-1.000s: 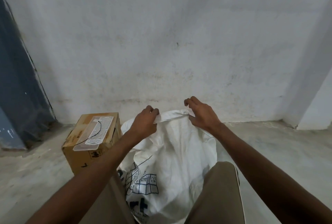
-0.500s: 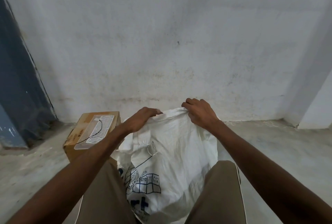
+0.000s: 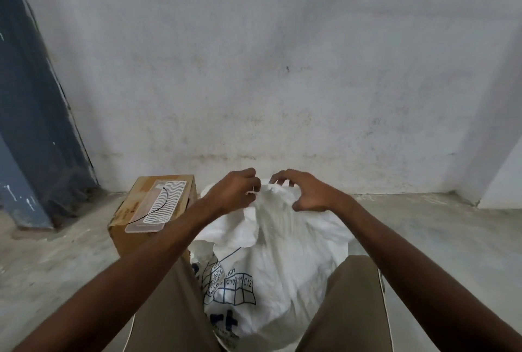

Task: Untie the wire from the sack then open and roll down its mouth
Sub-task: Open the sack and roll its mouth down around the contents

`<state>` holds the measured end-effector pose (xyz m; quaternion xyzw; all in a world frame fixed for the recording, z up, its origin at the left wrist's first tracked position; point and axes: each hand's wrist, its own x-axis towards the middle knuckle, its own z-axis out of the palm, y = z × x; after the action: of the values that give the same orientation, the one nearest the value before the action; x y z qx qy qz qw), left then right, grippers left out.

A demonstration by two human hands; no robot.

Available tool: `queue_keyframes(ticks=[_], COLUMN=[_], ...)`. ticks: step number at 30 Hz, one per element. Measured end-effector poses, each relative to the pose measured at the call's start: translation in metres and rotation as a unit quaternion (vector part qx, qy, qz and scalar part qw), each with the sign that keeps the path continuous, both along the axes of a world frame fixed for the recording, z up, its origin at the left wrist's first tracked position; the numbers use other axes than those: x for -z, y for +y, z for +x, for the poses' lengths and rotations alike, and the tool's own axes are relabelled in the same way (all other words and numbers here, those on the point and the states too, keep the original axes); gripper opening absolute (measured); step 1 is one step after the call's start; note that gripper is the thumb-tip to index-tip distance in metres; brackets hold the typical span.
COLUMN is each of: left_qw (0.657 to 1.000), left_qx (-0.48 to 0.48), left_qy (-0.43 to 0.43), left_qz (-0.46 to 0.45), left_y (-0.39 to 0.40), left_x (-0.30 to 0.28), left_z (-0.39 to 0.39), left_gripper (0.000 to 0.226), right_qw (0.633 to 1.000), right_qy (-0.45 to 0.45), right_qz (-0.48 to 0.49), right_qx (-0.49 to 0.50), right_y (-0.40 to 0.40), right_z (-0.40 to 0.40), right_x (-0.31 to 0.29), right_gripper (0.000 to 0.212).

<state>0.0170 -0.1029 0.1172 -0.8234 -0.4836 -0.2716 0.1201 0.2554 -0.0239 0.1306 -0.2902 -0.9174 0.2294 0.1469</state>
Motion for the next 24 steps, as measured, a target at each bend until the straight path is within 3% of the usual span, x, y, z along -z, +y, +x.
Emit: queue_keyframes(ticks=[3, 6, 7, 9, 11, 13, 15, 17, 20, 24], left_qw=[0.988, 0.981, 0.989, 0.996, 0.963, 0.915, 0.901, 0.925, 0.976, 0.988], left_qx=[0.035, 0.046, 0.045, 0.004, -0.060, -0.071, -0.059, -0.064, -0.064, -0.113], left_qy=[0.118, 0.138, 0.094, -0.088, -0.229, -0.279, -0.279, -0.245, -0.100, 0.106], left_qz=[0.091, 0.131, 0.109, 0.011, -0.127, -0.283, -0.326, -0.282, -0.180, 0.026], left_y=[-0.002, 0.000, 0.001, -0.002, -0.007, -0.014, -0.019, -0.022, -0.018, -0.018], left_x=[0.011, 0.012, 0.014, 0.019, 0.031, 0.045, 0.056, 0.057, 0.049, 0.041], left_z=[0.010, 0.005, 0.004, 0.003, 0.001, -0.003, -0.009, -0.014, -0.026, -0.029], left_gripper=[0.023, 0.025, 0.025, 0.030, 0.060, 0.075, 0.064, 0.058, 0.066, 0.062], right_qw=[0.999, 0.993, 0.988, 0.981, 0.978, 0.978, 0.978, 0.978, 0.973, 0.952], right_qy=[0.013, 0.023, 0.037, 0.066, 0.088, 0.106, 0.101, 0.072, 0.011, -0.031], right_qz=[-0.033, 0.100, 0.131, 0.151, 0.150, 0.142, 0.153, 0.175, 0.222, 0.298], right_qx=[0.022, 0.062, 0.075, 0.098, 0.113, 0.113, 0.100, 0.083, 0.061, 0.061], right_y=[-0.005, -0.006, -0.007, -0.006, -0.005, -0.006, -0.008, -0.009, -0.007, -0.006], right_z=[-0.012, -0.018, -0.019, -0.020, -0.020, -0.018, -0.017, -0.016, -0.013, -0.010], right_x=[0.009, 0.016, 0.018, 0.019, 0.019, 0.020, 0.021, 0.022, 0.021, 0.029], right_gripper=[0.057, 0.029, 0.022, 0.018, 0.018, 0.019, 0.019, 0.019, 0.024, 0.031])
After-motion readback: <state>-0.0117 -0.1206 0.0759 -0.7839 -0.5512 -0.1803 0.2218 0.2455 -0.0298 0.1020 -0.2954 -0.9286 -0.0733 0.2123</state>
